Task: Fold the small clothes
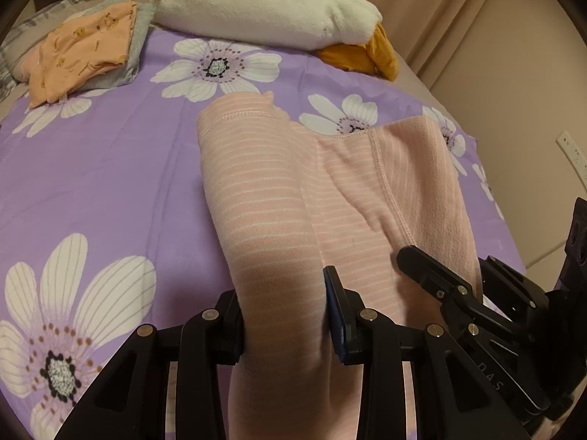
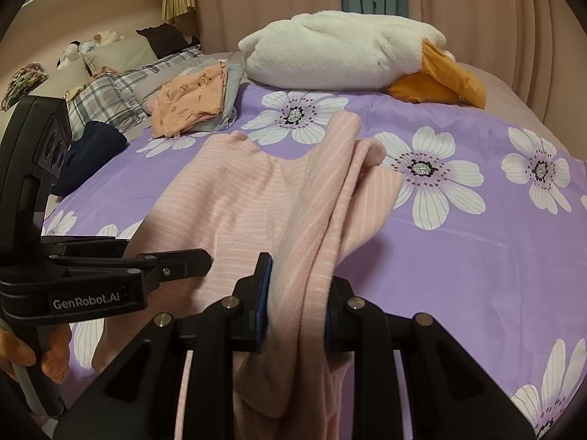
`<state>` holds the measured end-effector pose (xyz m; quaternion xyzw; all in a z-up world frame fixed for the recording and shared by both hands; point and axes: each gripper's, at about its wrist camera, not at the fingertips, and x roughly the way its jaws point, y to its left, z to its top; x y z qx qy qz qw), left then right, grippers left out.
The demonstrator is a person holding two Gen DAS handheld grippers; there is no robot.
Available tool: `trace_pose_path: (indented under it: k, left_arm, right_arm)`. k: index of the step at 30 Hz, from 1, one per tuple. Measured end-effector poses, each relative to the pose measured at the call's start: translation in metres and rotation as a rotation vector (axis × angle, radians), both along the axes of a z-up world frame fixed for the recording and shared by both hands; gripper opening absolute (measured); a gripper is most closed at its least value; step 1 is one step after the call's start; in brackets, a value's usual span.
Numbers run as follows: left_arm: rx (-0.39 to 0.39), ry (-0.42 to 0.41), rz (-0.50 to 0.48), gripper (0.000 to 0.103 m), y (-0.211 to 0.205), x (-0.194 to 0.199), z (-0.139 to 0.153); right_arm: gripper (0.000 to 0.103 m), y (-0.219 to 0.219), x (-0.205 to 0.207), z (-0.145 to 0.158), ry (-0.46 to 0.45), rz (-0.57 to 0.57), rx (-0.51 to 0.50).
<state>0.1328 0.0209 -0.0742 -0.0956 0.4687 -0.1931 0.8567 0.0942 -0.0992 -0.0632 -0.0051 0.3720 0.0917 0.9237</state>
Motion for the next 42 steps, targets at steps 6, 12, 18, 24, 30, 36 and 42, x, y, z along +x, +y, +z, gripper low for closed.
trace_pose_path:
  k: [6,12,18,24,30,36,42]
  left_arm:
    - [0.012,0.014,-0.009,0.034,-0.006,0.009,-0.008]
    - [0.025,0.034,-0.012,0.034,-0.010,0.013,-0.016]
    - [0.035,0.054,-0.016,0.034,-0.012,0.018,-0.023]
    - [0.043,0.066,-0.018,0.034,-0.015,0.020,-0.029]
    - [0.049,0.067,-0.020,0.034,-0.016,0.022,-0.030]
    - [0.051,0.069,-0.021,0.034,-0.016,0.023,-0.030]
    - [0.053,0.072,-0.022,0.034,-0.016,0.023,-0.032]
  right_arm:
    - [0.024,-0.005,0.006,-0.008,0.017,-0.014,0.001]
    - [0.024,-0.009,0.012,-0.019,0.042,-0.021,0.010]
    - [0.024,-0.011,0.019,-0.026,0.067,-0.026,0.010]
    - [0.024,-0.012,0.022,-0.033,0.087,-0.031,0.010]
    - [0.025,-0.013,0.022,-0.036,0.093,-0.032,0.012]
    - [0.026,-0.013,0.024,-0.037,0.101,-0.036,0.014]
    - [0.027,-0.014,0.025,-0.039,0.111,-0.038,0.015]
